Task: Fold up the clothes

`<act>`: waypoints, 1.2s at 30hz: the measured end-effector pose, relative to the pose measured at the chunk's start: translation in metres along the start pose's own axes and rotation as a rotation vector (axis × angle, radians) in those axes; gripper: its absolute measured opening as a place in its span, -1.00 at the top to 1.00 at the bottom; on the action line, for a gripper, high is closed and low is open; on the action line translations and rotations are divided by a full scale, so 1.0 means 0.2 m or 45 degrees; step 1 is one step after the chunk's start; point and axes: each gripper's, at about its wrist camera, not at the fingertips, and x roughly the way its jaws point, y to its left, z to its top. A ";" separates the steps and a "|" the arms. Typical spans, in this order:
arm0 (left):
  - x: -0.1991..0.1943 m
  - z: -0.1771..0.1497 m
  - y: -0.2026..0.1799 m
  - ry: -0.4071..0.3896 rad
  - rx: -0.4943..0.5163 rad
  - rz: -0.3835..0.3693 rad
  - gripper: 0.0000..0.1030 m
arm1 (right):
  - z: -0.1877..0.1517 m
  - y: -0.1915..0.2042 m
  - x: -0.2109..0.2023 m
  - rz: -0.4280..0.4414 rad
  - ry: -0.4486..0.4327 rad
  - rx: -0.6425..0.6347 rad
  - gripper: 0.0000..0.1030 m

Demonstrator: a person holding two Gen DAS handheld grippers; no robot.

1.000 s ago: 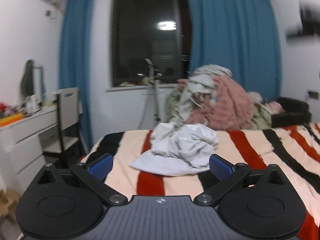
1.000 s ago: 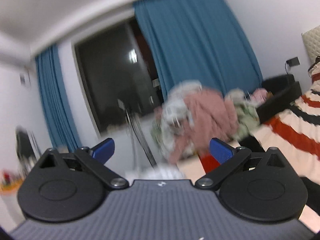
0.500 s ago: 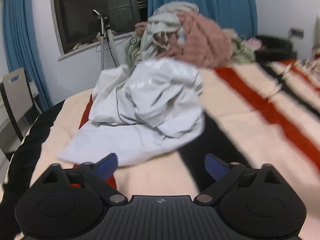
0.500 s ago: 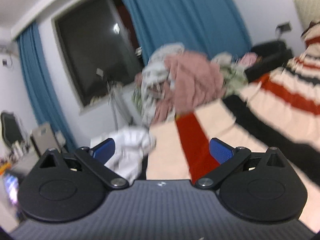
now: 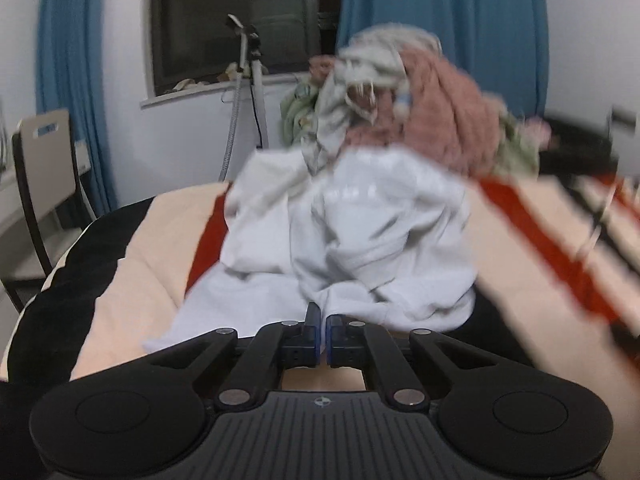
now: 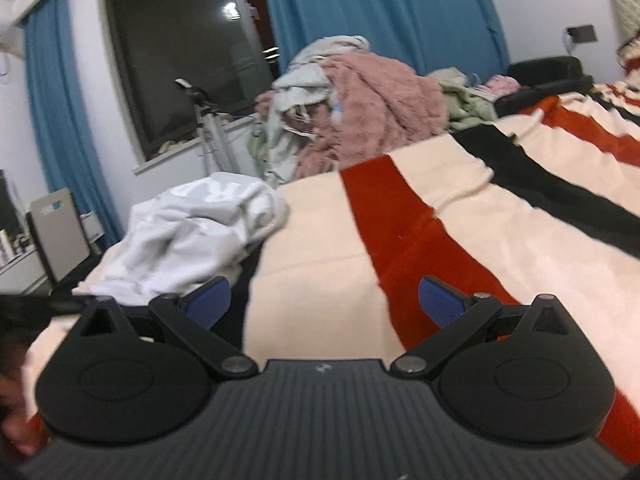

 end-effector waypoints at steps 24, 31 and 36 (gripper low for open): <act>-1.37 -0.08 0.60 -0.387 -0.480 0.001 0.96 | -0.11 0.42 -0.48 0.059 0.029 -0.519 -0.91; -1.30 -0.12 0.77 -0.278 -0.520 0.070 0.96 | -0.13 0.70 -0.40 0.139 0.232 -0.519 -0.91; -1.26 -0.10 0.80 -0.283 -0.564 0.078 0.96 | -0.15 0.58 -0.30 0.253 0.325 -0.199 -0.86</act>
